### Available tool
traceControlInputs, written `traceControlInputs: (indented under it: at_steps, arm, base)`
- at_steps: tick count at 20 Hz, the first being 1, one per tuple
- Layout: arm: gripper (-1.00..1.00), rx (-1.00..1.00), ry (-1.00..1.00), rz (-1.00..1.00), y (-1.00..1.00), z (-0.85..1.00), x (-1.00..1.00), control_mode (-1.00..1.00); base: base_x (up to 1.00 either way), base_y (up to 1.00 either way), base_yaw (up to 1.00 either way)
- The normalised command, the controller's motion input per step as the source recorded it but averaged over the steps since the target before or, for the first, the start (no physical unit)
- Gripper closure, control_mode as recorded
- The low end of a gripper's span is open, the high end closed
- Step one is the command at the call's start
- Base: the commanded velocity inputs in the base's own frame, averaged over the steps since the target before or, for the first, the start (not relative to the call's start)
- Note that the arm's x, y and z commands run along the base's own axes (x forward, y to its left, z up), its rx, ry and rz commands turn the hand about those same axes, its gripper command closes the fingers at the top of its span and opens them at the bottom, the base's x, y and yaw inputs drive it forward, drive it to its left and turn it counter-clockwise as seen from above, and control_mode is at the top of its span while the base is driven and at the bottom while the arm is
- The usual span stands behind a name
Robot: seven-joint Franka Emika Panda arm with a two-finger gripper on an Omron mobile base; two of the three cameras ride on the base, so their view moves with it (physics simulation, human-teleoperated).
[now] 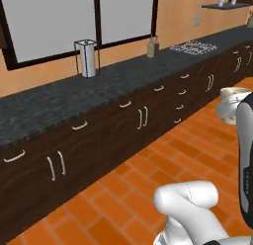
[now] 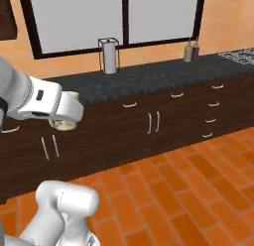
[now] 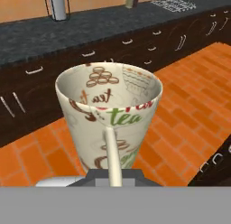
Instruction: Gather all objects into one cabinet and sort the glasses and bowls to opposite sides.
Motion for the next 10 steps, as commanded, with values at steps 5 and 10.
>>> traceControlInputs:
  at_steps: [5,10]
  arm:
    - [1.0,0.0,0.0,0.0,0.0,0.0,0.0,1.0]
    - [1.0,0.0,0.0,0.0,0.0,0.0,0.0,1.0]
  base:
    - [0.0,0.0,-0.79]
    - [0.07,0.12,-0.65]
